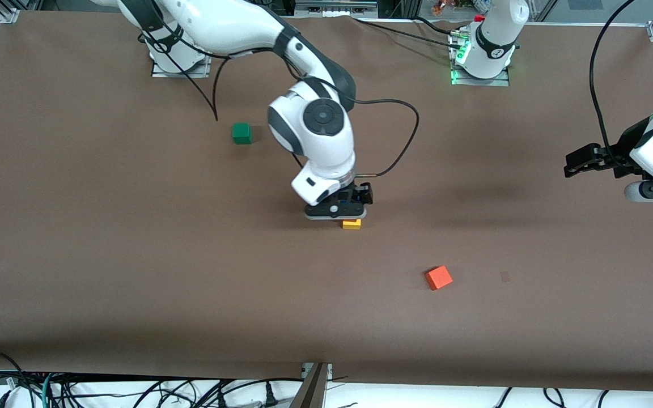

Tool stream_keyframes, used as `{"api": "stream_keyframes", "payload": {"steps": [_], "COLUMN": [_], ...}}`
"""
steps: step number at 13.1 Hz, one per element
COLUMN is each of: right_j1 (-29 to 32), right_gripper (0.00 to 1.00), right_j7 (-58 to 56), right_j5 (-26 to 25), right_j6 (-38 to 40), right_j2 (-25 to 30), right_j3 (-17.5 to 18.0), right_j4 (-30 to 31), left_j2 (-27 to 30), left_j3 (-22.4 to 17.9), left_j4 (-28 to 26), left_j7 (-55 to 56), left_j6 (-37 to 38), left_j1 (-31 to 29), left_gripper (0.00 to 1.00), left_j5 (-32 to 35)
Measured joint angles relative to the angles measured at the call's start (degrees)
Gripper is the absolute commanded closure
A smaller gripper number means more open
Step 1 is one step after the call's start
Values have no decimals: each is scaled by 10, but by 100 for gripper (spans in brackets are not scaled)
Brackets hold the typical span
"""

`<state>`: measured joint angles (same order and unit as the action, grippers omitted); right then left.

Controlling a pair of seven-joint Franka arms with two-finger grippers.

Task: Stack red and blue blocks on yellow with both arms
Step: 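Open the right gripper and draw it back from the stack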

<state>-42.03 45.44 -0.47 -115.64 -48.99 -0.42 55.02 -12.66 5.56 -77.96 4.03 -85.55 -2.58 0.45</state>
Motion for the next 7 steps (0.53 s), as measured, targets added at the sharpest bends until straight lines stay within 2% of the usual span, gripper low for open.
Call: {"api": "stream_keyframes", "payload": {"steps": [3,7], "right_j1": [54,115], "right_gripper": [0,0], "right_j7": [-24,-101], "right_j5": [29,95], "right_j6": [81,194], "right_j2": [58,123], "right_j3": [-1,-2], "right_j4": [-1,10], "left_j2": [0,-1], "left_j3": [0,0], "left_j4": [0,0], "left_j7": [0,0], "left_j6": [0,0], "left_j1": [0,0], "left_gripper": [0,0], "left_j5": [0,0]}}
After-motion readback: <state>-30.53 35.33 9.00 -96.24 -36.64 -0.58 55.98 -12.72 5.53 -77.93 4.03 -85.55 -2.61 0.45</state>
